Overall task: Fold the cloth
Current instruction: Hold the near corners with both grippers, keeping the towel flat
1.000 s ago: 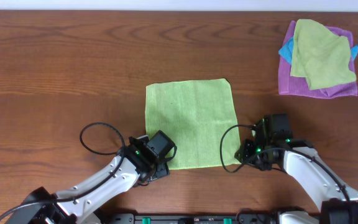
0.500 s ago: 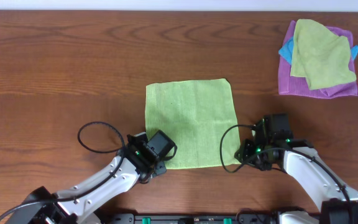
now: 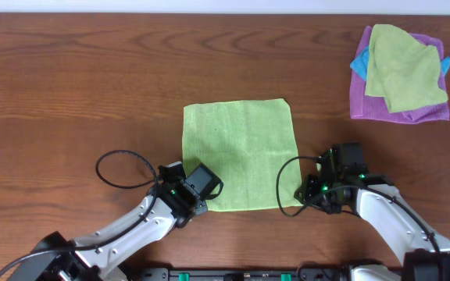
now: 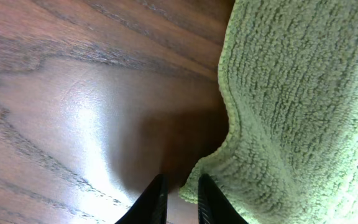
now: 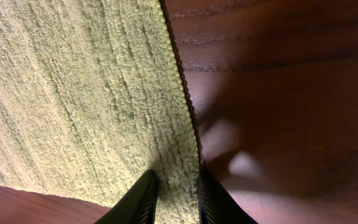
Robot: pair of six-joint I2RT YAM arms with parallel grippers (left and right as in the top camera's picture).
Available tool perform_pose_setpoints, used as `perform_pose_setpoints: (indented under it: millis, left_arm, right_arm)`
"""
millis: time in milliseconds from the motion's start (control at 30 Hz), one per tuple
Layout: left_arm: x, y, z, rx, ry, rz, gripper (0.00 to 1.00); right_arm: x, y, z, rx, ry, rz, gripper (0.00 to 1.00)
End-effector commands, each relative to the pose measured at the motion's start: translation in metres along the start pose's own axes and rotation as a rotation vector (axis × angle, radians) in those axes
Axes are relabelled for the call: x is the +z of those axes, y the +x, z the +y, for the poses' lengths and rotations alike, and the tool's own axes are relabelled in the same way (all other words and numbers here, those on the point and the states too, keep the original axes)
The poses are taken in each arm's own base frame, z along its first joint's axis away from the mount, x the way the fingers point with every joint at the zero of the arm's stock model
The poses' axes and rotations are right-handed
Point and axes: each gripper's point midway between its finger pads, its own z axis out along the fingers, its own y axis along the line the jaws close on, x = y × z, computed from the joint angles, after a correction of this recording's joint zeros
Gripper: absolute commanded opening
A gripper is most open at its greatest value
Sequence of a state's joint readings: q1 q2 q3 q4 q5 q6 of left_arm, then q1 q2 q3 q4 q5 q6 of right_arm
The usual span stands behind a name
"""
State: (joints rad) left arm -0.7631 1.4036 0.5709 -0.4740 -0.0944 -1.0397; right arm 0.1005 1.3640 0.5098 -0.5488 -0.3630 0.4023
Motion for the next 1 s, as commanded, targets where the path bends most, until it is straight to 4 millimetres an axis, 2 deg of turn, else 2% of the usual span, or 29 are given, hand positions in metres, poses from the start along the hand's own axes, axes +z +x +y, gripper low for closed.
perform_pose_setpoints:
  millis: [0,67,167,367,467,600,800,867,967]
  left_arm:
    - [0.016,0.014,0.028,0.017,-0.097,0.037,0.12]
    - [0.017,0.013,0.026,0.018,-0.09,0.033,0.12]
    - [0.017,0.011,0.023,0.017,-0.076,0.022,0.06]
    - [0.017,0.01,0.019,0.015,-0.062,0.019,0.06]
    - [0.016,0.016,0.014,0.038,-0.036,0.065,0.06]
    - [0.006,0.016,0.006,0.082,-0.028,0.094,0.06]
    - [-0.014,-0.003,-0.005,0.159,-0.052,0.048,0.06]
    - [-0.014,-0.005,-0.005,0.159,-0.053,0.04,0.06]
    - [-0.014,-0.005,-0.005,0.159,-0.055,0.039,0.06]
  right_arm:
    - [0.012,0.021,-0.026,0.033,0.106,0.059,0.25]
    - [0.012,0.021,-0.026,0.033,0.106,0.059,0.25]
    - [0.012,0.021,-0.026,0.033,0.106,0.059,0.25]
    - [0.012,0.021,-0.026,0.033,0.106,0.059,0.25]
    - [0.012,0.021,-0.026,0.033,0.106,0.059,0.25]
    - [0.012,0.021,-0.024,0.03,0.098,0.062,0.22]
    - [0.011,0.018,-0.024,0.018,0.103,0.052,0.17]
    - [0.011,0.019,-0.024,0.018,0.103,0.054,0.19]
    - [0.011,0.02,-0.024,0.02,0.104,0.057,0.3]
